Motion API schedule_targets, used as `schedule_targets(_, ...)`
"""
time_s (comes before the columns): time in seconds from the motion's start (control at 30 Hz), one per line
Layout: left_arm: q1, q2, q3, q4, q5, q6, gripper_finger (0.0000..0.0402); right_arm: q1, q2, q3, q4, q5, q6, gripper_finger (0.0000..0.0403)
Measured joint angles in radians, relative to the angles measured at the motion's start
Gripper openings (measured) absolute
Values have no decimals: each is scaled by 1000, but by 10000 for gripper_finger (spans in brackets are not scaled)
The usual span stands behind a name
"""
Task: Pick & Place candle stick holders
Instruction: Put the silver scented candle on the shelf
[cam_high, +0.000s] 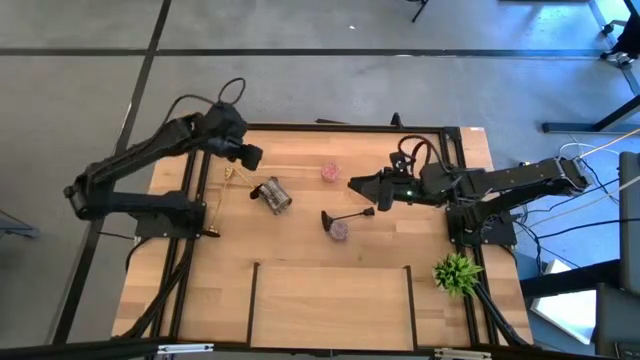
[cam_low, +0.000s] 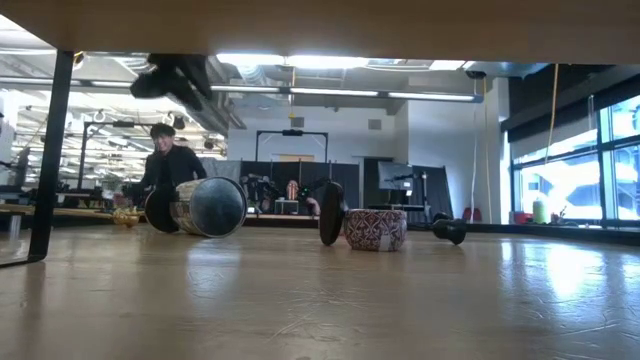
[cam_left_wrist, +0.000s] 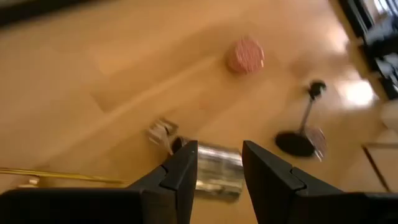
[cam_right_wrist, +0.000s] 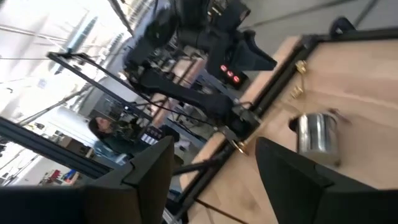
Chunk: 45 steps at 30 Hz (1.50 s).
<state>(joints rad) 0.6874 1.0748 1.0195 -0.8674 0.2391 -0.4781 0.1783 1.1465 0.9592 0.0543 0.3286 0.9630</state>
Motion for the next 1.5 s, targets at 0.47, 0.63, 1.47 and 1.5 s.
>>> schedule_targets(0.47, 261, 227, -33, -3, 251, 212, 123, 0, 0, 0, -33, 3, 17, 229)
schedule_targets(0.63, 289, 262, -122, 50, 323, 241, 123, 3, 0, 0, -39, 29, 17, 229)
schedule_targets(1.47, 292, 285, -295, 200, 609, 264, 123, 6, 0, 0, -51, 63, 24, 229)
schedule_targets(1.5, 289, 286, -295, 203, 604, 264, 123, 6, 3, 0, -50, 64, 24, 229)
